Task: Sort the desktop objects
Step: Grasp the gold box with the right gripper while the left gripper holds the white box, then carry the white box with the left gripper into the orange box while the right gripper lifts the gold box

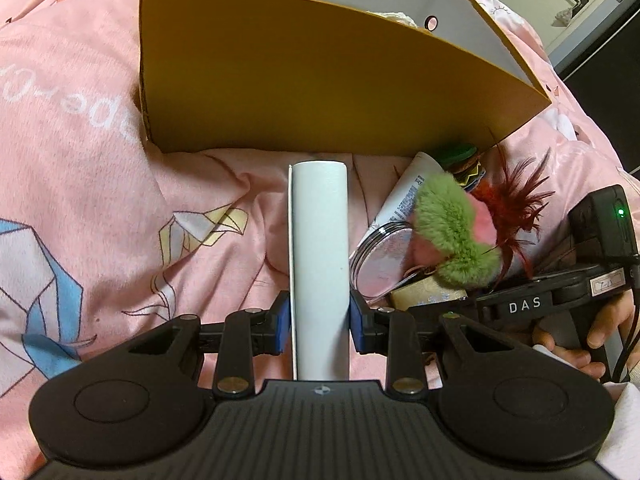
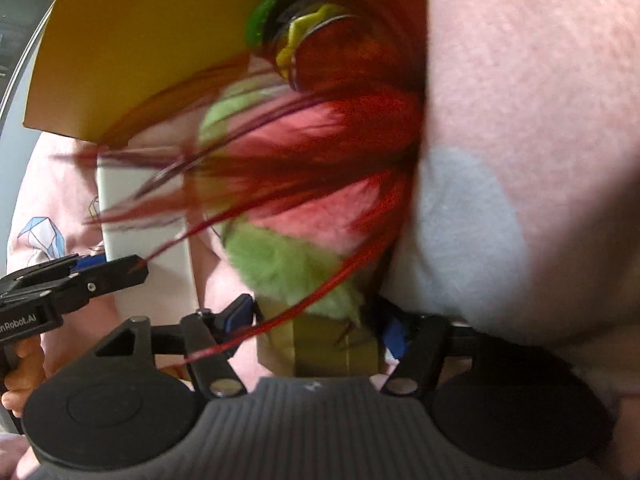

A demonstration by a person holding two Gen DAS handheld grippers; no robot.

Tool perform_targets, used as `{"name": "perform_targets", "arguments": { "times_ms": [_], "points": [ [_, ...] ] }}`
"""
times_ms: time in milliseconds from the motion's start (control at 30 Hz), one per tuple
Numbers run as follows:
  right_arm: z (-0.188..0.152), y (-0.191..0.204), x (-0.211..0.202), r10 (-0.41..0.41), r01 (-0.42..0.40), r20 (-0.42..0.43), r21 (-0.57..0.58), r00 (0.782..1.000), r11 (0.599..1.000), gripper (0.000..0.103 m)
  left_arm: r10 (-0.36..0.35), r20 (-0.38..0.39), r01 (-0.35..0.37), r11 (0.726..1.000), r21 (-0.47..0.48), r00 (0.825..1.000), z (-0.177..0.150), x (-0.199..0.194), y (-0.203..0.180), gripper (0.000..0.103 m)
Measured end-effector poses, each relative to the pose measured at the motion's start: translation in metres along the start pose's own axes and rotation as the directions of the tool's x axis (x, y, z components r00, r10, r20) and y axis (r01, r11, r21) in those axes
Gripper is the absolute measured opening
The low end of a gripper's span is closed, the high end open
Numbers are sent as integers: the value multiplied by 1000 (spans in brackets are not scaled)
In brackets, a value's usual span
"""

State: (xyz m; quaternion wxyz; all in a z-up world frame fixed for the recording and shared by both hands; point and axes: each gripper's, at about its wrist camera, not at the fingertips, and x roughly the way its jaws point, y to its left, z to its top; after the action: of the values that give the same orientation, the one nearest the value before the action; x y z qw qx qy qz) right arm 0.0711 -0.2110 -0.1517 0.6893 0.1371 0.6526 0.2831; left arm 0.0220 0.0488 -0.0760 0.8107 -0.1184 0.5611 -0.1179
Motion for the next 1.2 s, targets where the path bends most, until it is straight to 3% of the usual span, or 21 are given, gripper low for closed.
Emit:
{"name": "perform_targets", "arguments": {
  "times_ms": [100, 200, 267, 367, 500, 800, 1067, 1200],
  "points": [
    [-4, 7, -4, -16, 16, 5, -17, 1000, 1000, 63, -5, 0, 5, 1000, -8, 1000, -1, -1, 2, 34],
    [-12, 27, -10, -46, 47, 13, -84, 999, 995, 49, -7, 1, 7, 1000, -12, 1000, -1, -1, 3, 34],
    [-16, 40, -15, -31, 32, 8, -121, 999, 992, 49, -8, 0, 8, 1000, -15, 1000, -1, 1, 4, 34],
    [-26, 56, -15, -80, 79, 6, -197, 997, 977, 48, -11, -3, 11, 1000, -23, 1000, 0, 3, 5, 34],
    [-24, 58, -8, -92, 91, 2, -190, 996, 978, 48, -20, -52, 18, 998, -53, 998, -3, 15, 10, 34],
    [-27, 68, -49, -102, 115, 66, -249, 993, 962, 48, -1, 27, 1, 1000, -13, 1000, -7, -9, 0, 33],
    [-34, 91, -116, -27, 82, 182, -301, 983, 950, 48, -96, 120, 98, 995, -7, 988, 4, -59, -9, 33],
    [-30, 106, -138, -15, 105, 270, -322, 963, 941, 48, -152, 162, 153, 988, 9, 975, 15, -84, -17, 33]
  ]
}}
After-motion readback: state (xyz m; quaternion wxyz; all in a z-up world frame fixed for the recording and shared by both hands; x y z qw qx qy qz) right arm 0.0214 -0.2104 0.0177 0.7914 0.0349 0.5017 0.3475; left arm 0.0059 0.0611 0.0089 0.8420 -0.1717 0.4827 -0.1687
